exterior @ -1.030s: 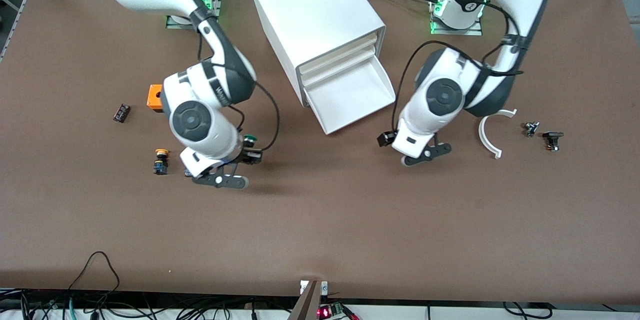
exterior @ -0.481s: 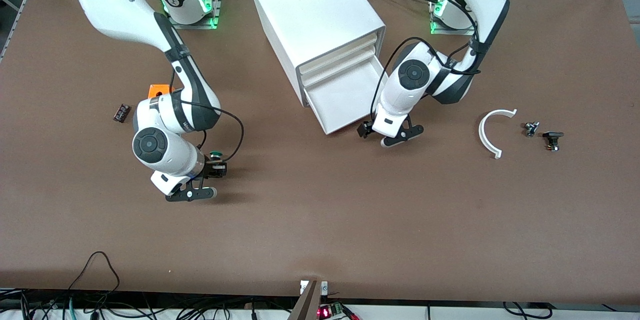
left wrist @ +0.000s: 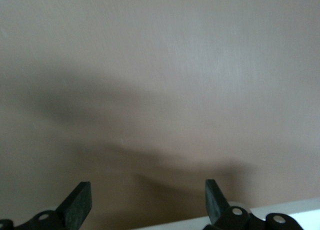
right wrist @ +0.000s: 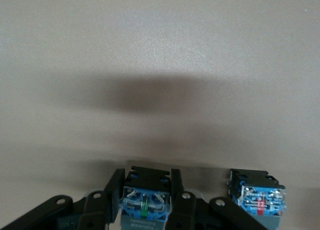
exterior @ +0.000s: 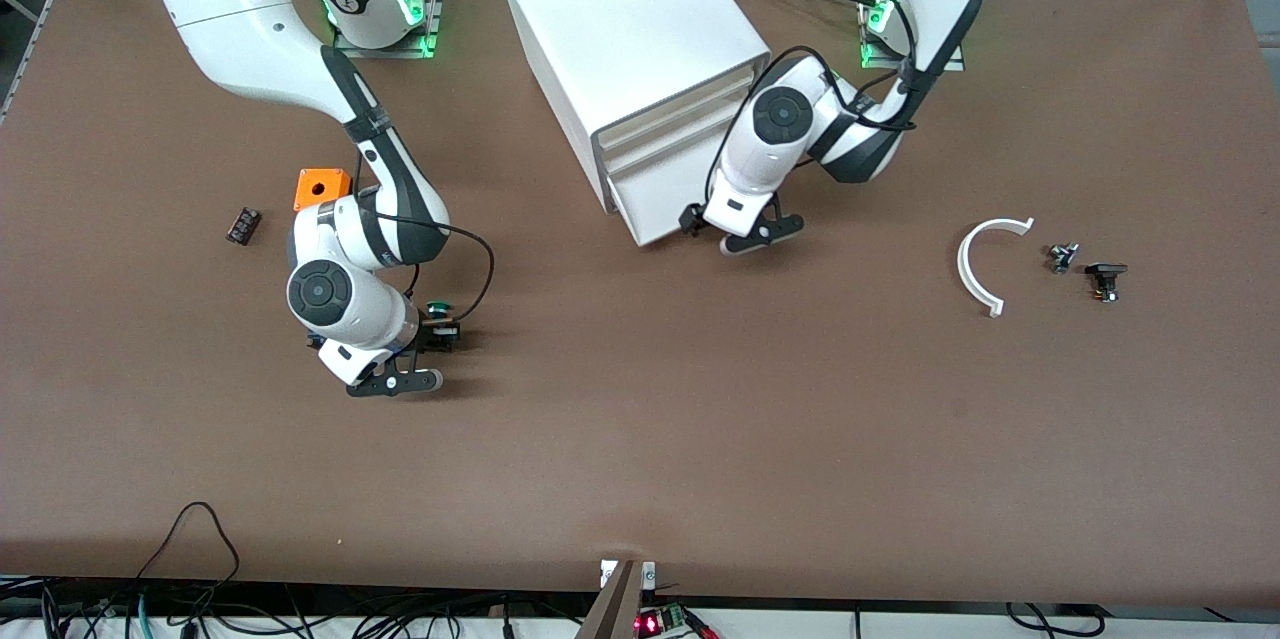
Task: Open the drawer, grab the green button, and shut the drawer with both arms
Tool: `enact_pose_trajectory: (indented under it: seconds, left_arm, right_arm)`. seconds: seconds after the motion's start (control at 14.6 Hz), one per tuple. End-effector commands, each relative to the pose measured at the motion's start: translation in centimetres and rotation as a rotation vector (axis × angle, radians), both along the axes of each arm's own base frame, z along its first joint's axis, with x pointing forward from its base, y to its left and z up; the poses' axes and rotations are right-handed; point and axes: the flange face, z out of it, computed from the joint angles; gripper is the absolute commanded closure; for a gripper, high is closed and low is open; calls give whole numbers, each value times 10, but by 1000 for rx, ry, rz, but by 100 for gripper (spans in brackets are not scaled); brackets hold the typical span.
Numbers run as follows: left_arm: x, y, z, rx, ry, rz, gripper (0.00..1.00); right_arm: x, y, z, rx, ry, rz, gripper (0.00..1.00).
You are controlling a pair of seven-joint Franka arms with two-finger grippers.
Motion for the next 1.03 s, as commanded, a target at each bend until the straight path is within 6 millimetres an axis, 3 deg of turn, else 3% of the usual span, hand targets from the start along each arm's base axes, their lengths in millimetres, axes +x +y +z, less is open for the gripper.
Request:
enact_pose_trajectory:
  seconds: [0.0,0.27,0.41,0.62,0.76,0.96]
  left_arm:
    - [-34,-12,7,11,6,-10,0]
    - [-66,-36,7,0,39,-23,0]
    - [-72,-41,8,-1,50,-17,0]
    - [-78,-44,11,16,70,-19,0]
    - [-62,-34,19,24,68,0,0]
    - [-26,-21,67,84,64,-17,0]
  right_arm:
    - [0,-3,3,19,-4,5,0]
    - [10,-14,23,22,-29,20,0]
    - [20,-16,55,36,-83,61,0]
    - [34,-51,97,54,-128,7,0]
    - [34,-62,132,58,-150,-12,0]
    - [25,-79,190,42,-165,-36,0]
